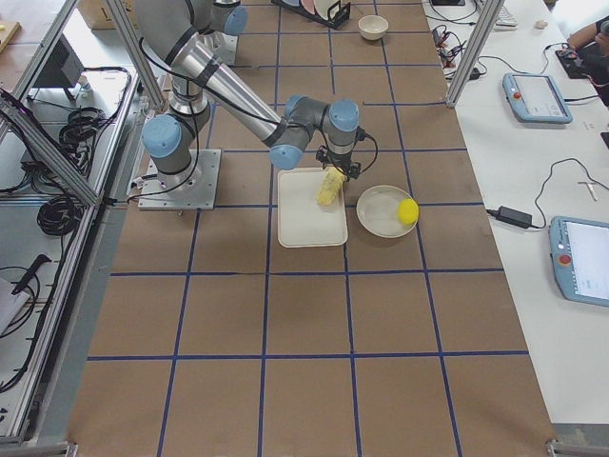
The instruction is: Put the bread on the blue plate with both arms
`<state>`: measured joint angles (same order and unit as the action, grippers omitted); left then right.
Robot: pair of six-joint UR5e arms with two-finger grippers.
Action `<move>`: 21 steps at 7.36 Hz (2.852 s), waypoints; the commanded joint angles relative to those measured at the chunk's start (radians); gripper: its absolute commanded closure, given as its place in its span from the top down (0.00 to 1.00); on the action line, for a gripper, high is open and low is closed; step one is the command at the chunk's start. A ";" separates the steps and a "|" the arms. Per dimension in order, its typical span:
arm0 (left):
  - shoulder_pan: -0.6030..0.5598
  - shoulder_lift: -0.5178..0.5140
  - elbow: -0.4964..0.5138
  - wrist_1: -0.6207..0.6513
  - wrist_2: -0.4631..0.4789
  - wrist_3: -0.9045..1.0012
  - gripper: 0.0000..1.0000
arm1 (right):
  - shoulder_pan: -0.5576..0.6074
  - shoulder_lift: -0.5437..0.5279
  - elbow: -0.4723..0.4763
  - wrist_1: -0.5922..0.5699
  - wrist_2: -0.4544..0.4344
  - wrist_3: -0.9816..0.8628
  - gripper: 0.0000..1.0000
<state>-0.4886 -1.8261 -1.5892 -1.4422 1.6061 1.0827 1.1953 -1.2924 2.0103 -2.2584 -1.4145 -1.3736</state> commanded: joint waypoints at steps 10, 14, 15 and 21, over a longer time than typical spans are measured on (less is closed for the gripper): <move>-0.081 -0.335 0.147 0.006 0.017 0.045 0.82 | -0.016 -0.166 -0.091 0.255 0.031 0.160 0.14; -0.079 -0.344 0.155 -0.004 0.054 0.065 0.22 | -0.008 -0.412 -0.207 0.681 0.002 0.289 0.15; -0.079 -0.343 0.155 -0.013 0.054 0.066 0.20 | 0.021 -0.415 -0.285 0.780 -0.004 0.329 0.15; -0.073 -0.213 0.193 -0.117 0.110 0.121 0.13 | 0.214 -0.404 -0.390 0.849 -0.038 0.536 0.18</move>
<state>-0.5632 -2.0853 -1.3943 -1.5198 1.7030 1.1976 1.4040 -1.6981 1.6204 -1.4046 -1.4548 -0.8415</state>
